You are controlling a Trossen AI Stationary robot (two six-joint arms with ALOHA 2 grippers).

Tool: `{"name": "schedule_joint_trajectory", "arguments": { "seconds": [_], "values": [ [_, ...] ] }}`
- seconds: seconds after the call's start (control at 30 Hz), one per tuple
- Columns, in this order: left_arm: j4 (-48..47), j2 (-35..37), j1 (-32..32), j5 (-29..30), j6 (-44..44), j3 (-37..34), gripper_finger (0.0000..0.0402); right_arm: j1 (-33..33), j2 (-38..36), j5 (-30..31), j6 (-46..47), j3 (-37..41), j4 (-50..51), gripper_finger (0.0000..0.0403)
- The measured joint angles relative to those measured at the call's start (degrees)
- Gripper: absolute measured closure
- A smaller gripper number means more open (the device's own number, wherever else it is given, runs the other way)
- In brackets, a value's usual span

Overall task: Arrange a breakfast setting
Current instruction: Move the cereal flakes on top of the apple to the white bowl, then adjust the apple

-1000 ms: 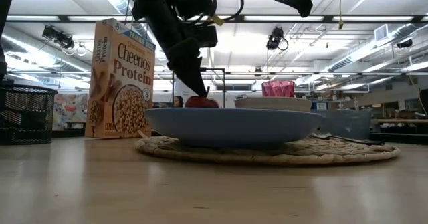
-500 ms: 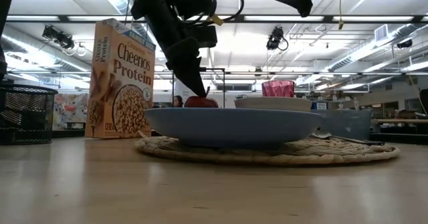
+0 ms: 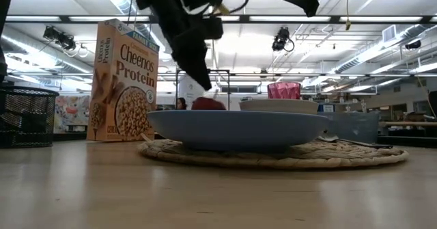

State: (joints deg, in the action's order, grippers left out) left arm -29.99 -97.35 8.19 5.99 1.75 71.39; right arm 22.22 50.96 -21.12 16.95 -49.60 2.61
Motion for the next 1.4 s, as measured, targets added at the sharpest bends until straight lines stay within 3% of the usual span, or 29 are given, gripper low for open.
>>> {"name": "schedule_joint_trajectory", "arguments": {
  "seconds": [0.3, 0.47, 0.77, 0.93, 1.4],
  "values": [
    [-4.23, 0.16, -0.08, 0.01, -0.02, 9.48, 0.0346, 0.02, 0.0, -0.2, -0.17, 0.0, 0.02, 0.003],
    [8.24, -0.38, -0.95, -0.66, -1.77, 10.68, 0.0345, 0.0, -0.8, -1.59, -0.1, -0.03, 1.7, 0.003],
    [20.38, -9.84, -2.08, -3.7, -4.66, 10.61, 0.0345, 0.0, -4.52, 3.19, -6.93, -7.69, 27.47, 0.003],
    [19.58, -12.71, -1.95, -3.96, -5.53, 10.57, 0.034, 0.0, -4.68, 3.48, -6.76, -9.22, 31.54, 0.003],
    [17.95, -12.09, 0.48, -7.63, -6.68, 10.63, 0.0219, 0.0, -4.61, 3.7, -6.2, -9.22, 31.41, 0.003]
  ]
}}
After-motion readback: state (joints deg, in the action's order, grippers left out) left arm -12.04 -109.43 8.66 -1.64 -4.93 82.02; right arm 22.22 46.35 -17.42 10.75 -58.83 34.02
